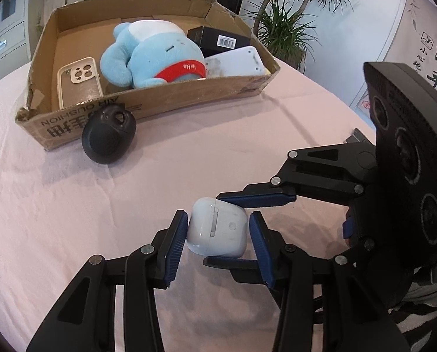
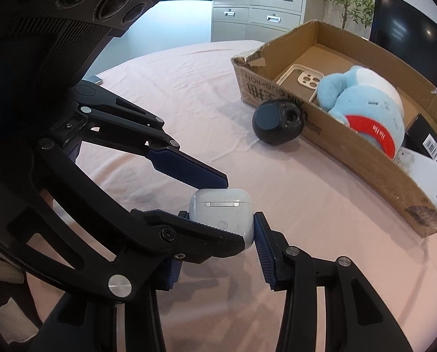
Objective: Organize objects
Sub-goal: 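Lift the earbuds case into the box and release it on the phone case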
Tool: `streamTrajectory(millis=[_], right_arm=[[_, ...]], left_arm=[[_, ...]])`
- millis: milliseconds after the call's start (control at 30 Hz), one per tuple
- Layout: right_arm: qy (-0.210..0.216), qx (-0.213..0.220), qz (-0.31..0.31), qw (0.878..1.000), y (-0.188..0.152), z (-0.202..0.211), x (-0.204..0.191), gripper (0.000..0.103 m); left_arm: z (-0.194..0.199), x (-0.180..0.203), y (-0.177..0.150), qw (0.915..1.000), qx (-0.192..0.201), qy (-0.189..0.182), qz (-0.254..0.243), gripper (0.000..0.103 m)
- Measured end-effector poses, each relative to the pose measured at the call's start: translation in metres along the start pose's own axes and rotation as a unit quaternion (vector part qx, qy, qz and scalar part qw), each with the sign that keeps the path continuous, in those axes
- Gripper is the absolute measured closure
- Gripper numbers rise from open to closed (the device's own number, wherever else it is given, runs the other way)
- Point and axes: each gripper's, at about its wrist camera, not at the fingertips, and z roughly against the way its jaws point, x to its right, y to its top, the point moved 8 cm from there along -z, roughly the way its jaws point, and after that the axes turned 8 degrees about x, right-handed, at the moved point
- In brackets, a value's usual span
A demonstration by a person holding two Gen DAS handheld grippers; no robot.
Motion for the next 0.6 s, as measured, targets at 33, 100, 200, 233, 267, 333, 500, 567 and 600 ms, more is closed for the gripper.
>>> streamTrajectory(millis=[33,100,200,233,267,333,500,567,600], right_arm=[[-0.003,0.002,0.002,1.0,0.004,0.001,0.001,0.062],[-0.006,0.01,0.001,1.0,0.012,0.003,0.005,0.062],[-0.005,0.02,-0.002,1.0,0.022,0.005,0.01,0.062],[-0.007,0.024,-0.001,1.0,0.028,0.006,0.012,0.062],[-0.009,0.027,0.001,1.0,0.032,0.006,0.013,0.062],[-0.014,0.034,0.008,0.999,0.041,0.008,0.014,0.062],[-0.025,0.048,0.023,0.998,0.064,0.007,0.022,0.062],[-0.03,0.051,0.034,0.998,0.075,0.005,0.025,0.062],[-0.032,0.052,0.039,0.997,0.08,0.004,0.026,0.062]], left_arm=[[0.001,-0.002,0.004,1.0,0.004,-0.001,0.003,0.062],[0.005,-0.003,0.011,0.9999,0.015,0.0,0.003,0.062],[0.011,-0.006,0.023,0.9995,0.03,0.004,-0.004,0.062],[0.013,-0.007,0.025,0.9994,0.033,0.005,-0.006,0.062],[0.015,-0.008,0.03,0.9992,0.038,0.006,-0.009,0.062],[0.019,-0.01,0.039,0.9988,0.046,0.01,-0.014,0.062],[0.026,-0.02,0.059,0.9977,0.061,0.019,-0.023,0.062],[0.027,-0.027,0.07,0.9975,0.062,0.023,-0.022,0.062],[0.026,-0.033,0.076,0.9976,0.061,0.026,-0.018,0.062]])
